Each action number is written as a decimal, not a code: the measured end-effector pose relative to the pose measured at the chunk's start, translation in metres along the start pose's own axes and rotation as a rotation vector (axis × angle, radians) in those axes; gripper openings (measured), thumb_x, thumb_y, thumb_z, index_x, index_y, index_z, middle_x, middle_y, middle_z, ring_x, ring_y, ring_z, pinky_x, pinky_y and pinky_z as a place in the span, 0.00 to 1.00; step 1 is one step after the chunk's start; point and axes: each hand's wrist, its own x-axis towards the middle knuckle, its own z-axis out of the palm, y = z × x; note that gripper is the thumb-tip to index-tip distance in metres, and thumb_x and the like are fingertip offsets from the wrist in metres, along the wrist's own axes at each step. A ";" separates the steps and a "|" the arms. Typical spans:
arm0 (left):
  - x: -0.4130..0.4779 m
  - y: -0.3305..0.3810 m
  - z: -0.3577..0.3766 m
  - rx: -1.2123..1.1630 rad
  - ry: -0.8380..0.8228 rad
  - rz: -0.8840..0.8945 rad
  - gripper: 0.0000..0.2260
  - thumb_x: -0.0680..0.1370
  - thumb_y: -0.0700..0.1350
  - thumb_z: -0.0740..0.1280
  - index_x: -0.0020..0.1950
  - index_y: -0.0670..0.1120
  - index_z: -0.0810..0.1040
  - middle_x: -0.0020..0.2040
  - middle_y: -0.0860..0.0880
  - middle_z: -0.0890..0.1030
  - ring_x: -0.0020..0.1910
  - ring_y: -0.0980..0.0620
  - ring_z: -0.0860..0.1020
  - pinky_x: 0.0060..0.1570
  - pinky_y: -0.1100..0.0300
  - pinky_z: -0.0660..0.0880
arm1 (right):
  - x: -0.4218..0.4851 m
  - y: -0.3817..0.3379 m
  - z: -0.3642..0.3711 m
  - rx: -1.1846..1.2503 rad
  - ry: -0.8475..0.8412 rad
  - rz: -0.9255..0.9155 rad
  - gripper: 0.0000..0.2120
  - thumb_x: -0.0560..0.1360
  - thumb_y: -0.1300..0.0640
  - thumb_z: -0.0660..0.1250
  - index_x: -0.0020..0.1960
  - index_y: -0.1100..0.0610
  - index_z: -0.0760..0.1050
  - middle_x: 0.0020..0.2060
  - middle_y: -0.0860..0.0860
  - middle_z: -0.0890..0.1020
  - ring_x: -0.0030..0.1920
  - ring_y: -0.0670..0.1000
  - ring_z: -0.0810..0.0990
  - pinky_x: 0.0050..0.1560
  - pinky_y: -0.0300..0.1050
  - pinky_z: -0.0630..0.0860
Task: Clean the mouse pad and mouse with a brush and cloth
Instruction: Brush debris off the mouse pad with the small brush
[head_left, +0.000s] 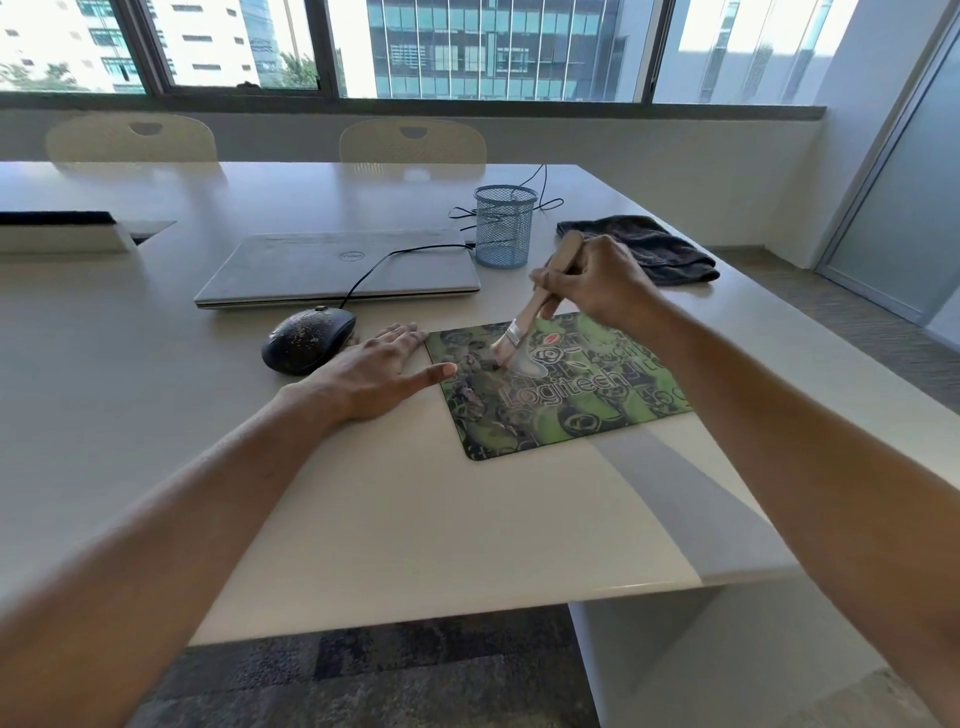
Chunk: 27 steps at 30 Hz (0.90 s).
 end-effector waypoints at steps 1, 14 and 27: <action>0.000 0.000 0.000 0.001 0.000 0.000 0.45 0.66 0.73 0.46 0.76 0.47 0.55 0.77 0.49 0.54 0.75 0.55 0.52 0.74 0.55 0.49 | 0.001 0.003 -0.002 -0.017 0.008 0.013 0.14 0.73 0.51 0.69 0.48 0.63 0.82 0.37 0.54 0.82 0.36 0.49 0.77 0.35 0.39 0.69; -0.002 0.001 -0.001 0.016 0.001 0.000 0.45 0.66 0.73 0.46 0.76 0.46 0.55 0.77 0.49 0.55 0.75 0.55 0.52 0.74 0.55 0.49 | 0.011 0.068 -0.060 -0.285 0.077 0.225 0.16 0.74 0.49 0.67 0.47 0.64 0.81 0.43 0.60 0.83 0.39 0.53 0.74 0.38 0.43 0.67; -0.002 0.002 -0.001 0.004 -0.001 -0.013 0.45 0.66 0.73 0.46 0.76 0.47 0.55 0.77 0.50 0.54 0.75 0.55 0.51 0.73 0.55 0.48 | 0.015 0.009 -0.006 -0.019 0.068 0.043 0.15 0.74 0.50 0.67 0.49 0.61 0.83 0.43 0.59 0.84 0.38 0.51 0.77 0.40 0.44 0.71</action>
